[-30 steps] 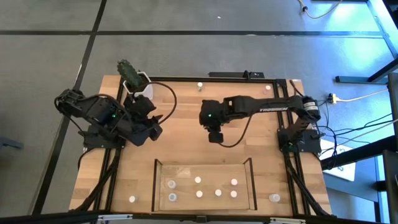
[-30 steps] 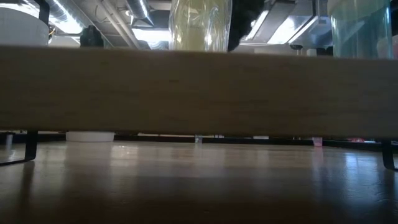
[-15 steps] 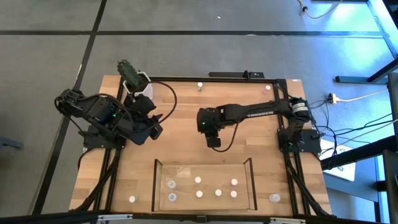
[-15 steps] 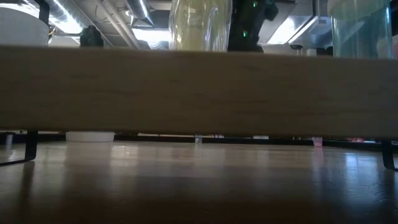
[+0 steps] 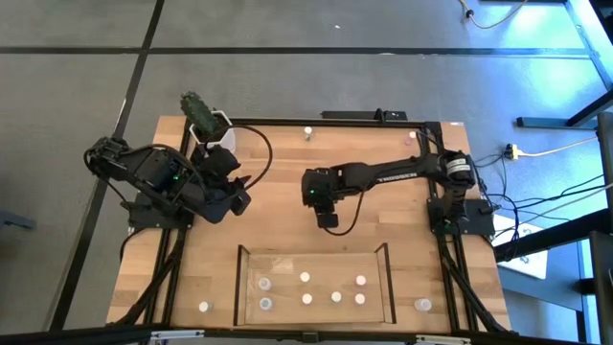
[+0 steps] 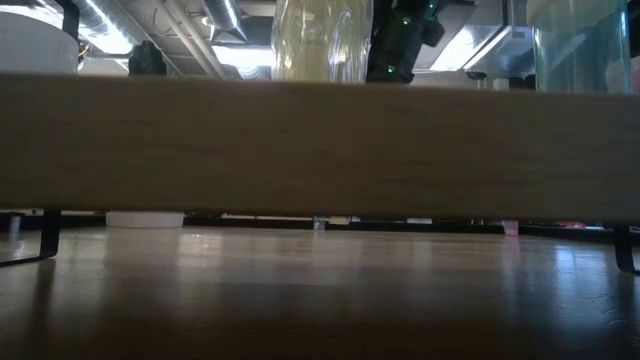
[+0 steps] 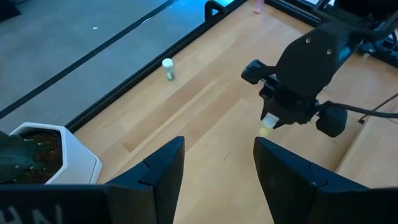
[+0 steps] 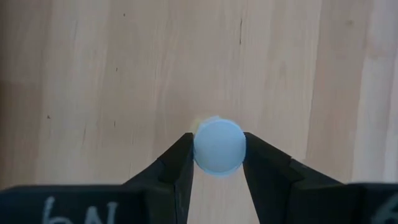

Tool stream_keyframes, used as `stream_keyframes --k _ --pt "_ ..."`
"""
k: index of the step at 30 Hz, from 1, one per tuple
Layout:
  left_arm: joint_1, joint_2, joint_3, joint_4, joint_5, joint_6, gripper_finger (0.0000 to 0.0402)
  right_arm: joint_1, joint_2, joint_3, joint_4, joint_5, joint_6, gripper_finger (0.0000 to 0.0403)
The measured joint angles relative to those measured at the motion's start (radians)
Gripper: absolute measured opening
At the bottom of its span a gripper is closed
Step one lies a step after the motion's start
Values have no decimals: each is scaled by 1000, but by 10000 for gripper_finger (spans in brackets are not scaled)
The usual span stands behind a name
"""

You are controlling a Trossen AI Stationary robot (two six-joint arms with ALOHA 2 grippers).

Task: Pick and place medicine bottles onto shelf by color
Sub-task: Put the yellow pill bottle on the shelf aligned with the other yellow pill bottle

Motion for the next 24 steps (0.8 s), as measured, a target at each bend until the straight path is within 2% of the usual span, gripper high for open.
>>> stream_keyframes --k 24 --pt "0 0 0 0 0 0 186 -8 33 1 22 0 33 126"
